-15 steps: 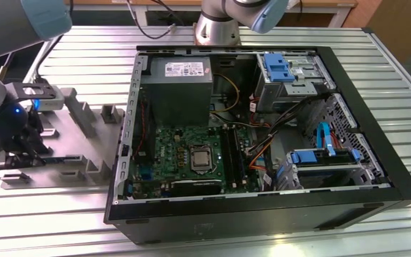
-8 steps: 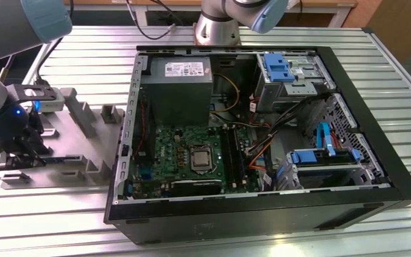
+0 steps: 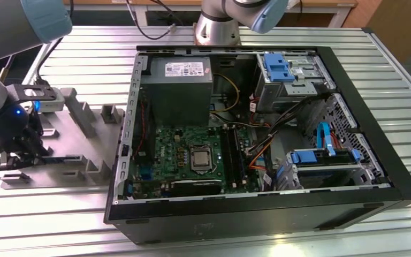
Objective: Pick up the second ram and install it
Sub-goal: 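Pick up the second ram and move it above second insertion slot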
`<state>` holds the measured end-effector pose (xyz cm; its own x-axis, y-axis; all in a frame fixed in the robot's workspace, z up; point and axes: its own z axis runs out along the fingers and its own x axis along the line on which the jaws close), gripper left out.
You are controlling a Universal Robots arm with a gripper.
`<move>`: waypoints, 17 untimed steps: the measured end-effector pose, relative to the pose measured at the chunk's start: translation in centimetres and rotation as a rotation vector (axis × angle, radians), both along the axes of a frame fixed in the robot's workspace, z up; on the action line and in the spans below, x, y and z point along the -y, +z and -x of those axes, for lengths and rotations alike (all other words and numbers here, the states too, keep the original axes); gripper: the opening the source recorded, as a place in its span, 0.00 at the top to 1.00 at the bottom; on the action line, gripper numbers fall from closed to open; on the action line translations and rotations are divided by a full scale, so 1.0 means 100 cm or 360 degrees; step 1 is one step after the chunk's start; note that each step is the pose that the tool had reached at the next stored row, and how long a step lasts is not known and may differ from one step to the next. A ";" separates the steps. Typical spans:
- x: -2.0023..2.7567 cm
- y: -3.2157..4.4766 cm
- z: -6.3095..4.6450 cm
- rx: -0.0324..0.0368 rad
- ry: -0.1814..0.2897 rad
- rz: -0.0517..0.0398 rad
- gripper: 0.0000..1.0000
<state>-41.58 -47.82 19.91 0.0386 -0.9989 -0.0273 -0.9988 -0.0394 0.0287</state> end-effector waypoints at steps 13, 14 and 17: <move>0.0000 0.0004 0.000 0.0000 0.0000 0.0000 0.87; 0.0000 0.0005 0.000 0.0000 0.0000 0.0000 0.87; 0.0000 0.0005 0.000 0.0000 0.0000 0.0000 0.88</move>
<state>-41.58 -47.82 19.96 0.0386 -0.9989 -0.0273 -0.9988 -0.0394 0.0286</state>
